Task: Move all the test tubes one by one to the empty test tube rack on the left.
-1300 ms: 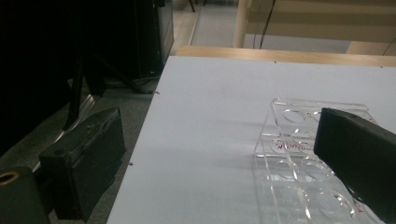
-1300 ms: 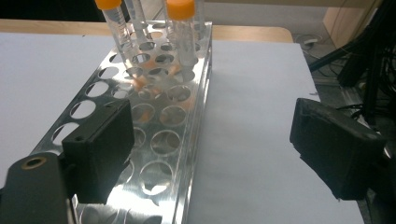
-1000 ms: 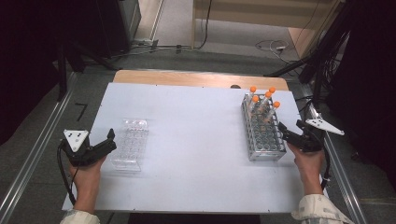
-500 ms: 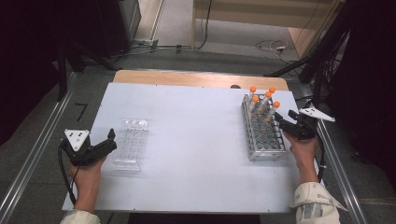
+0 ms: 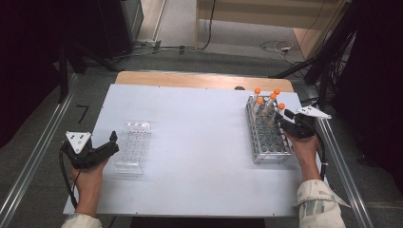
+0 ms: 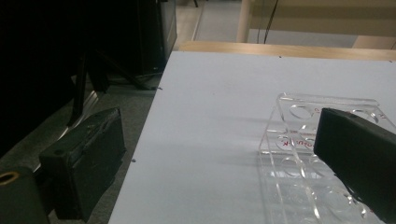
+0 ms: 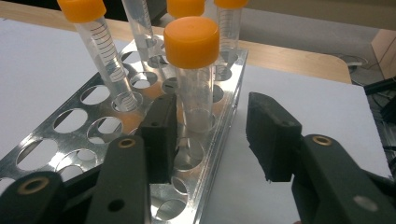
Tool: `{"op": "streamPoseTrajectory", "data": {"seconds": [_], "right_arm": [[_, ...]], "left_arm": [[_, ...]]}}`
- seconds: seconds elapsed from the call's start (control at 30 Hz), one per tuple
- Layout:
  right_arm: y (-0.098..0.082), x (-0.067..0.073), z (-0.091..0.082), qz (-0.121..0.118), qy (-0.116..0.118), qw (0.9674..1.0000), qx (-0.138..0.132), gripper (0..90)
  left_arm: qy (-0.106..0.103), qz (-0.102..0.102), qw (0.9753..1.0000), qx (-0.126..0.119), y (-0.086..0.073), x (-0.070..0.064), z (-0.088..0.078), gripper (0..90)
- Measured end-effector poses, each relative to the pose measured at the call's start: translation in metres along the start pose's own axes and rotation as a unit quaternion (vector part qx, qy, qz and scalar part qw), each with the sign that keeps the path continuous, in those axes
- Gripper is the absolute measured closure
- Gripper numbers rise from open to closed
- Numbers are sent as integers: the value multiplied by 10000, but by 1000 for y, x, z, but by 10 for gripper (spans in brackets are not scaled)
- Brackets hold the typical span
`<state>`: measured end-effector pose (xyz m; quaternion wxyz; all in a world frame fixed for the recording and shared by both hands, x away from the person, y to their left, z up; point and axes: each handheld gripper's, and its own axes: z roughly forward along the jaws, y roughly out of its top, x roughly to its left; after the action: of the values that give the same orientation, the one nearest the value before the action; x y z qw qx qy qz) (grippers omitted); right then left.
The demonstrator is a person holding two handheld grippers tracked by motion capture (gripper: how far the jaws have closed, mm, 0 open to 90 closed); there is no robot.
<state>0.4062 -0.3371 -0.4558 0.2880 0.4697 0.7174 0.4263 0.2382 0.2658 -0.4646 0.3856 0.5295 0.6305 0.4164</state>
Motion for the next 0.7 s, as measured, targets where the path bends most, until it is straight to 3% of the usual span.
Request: {"op": "streamPoseTrajectory", "data": {"seconds": [0.17, 0.3, 0.7], "right_arm": [[2, 2, 1, -94, 63, 9998, -167, 590], [5, 1, 6, -137, 185, 9997, 18, 598], [7, 2, 13, -260, 195, 9995, -14, 677]], "left_arm": [[-8, 29, 10000, 17, 0, -1, 0, 26], [8, 10, 10000, 22, 0, 0, 0, 26], [6, -8, 10000, 33, 0, 1, 1, 26]]}}
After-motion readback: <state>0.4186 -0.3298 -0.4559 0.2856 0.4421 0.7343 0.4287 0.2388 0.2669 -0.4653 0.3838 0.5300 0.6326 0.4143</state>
